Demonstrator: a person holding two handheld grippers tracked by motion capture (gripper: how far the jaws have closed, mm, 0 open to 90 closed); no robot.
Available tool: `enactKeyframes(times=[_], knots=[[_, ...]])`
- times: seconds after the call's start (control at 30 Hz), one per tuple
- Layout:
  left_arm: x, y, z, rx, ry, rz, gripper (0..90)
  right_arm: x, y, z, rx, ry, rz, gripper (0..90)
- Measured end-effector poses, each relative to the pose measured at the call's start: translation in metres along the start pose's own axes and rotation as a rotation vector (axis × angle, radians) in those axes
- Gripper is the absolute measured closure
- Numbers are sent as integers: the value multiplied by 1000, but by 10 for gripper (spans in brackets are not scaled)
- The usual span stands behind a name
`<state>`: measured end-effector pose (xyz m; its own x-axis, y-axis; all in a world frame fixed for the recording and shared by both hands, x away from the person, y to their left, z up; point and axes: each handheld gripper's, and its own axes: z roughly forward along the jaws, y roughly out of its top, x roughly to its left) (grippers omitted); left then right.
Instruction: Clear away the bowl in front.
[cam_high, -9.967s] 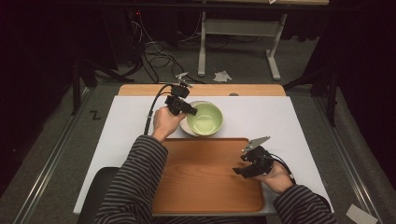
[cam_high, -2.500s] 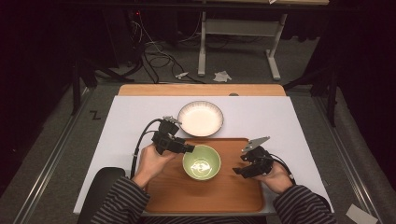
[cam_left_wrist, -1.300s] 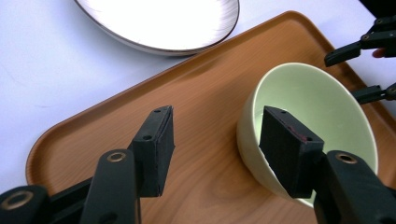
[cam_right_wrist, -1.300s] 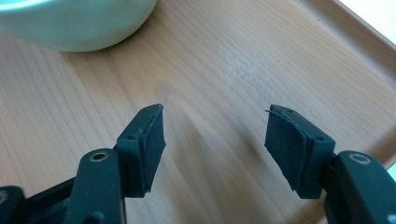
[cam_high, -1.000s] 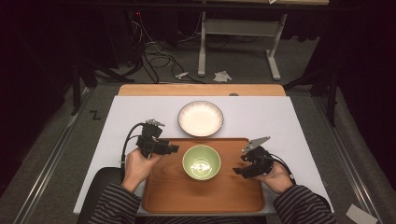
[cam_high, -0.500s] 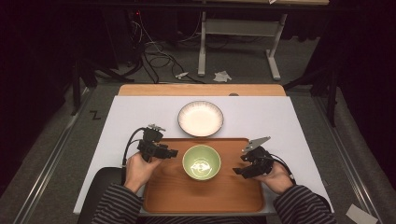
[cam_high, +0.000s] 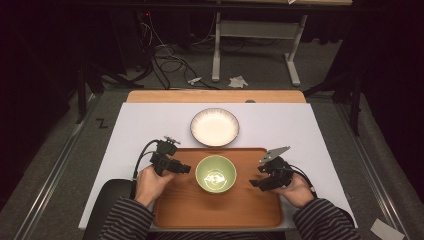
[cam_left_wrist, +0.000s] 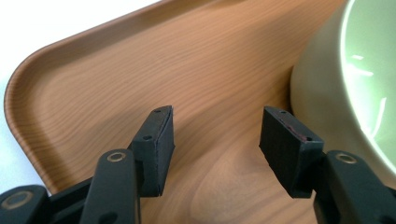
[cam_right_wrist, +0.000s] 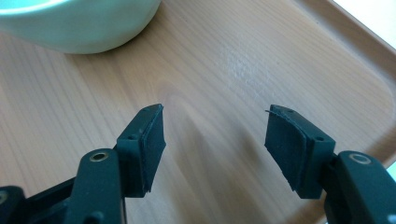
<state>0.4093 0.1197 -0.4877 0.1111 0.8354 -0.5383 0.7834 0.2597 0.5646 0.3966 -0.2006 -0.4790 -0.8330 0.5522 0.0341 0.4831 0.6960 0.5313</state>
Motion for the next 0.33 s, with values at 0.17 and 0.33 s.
enactKeyframes(times=[0.17,0.33], knots=[[-3,-5,2,13,14,37,448,0,0,0,-2,2,2,394],[-3,-6,4,30,17,43,444,0,0,0,-2,3,5,394]])
